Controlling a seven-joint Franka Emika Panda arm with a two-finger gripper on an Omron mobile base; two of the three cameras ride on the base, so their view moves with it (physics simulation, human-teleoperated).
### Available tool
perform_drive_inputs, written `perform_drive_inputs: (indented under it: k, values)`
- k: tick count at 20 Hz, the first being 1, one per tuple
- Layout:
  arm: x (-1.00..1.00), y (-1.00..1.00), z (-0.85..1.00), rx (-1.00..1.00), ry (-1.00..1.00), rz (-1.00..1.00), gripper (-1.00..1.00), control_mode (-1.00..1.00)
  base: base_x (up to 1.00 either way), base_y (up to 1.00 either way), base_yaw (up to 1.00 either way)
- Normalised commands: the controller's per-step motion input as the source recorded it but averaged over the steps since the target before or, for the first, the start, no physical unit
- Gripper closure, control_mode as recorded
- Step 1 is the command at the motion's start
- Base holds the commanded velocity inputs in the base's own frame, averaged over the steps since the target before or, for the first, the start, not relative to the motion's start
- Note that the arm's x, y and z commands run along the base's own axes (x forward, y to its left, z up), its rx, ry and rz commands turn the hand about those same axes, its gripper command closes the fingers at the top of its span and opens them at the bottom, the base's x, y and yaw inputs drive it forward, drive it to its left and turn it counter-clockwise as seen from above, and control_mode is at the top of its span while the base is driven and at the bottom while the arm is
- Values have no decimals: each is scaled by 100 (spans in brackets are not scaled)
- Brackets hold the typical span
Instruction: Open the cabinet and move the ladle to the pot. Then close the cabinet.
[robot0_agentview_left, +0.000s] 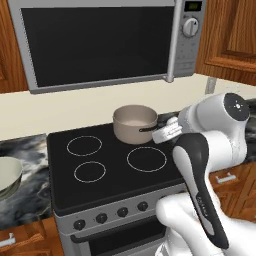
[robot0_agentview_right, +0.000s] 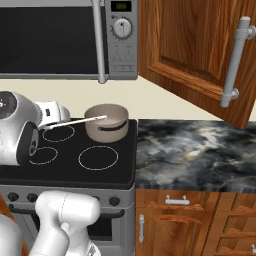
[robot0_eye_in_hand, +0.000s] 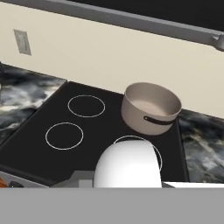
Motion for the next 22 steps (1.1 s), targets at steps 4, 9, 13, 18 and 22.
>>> perform_drive_inputs:
  k: [4,9,13,18,22]
  values:
    - [63,0,-39,0,0,-7,100,-100,0,0,0]
    - [51,4,-41,-2,0,-10,100,-100,0,0,0]
    - [52,3,-37,-1,0,-11,100,-100,0,0,0]
    - [40,0,-6,0,4,-8,100,-100,0,0,0]
    - [45,0,0,0,15,-7,100,-100,0,0,0]
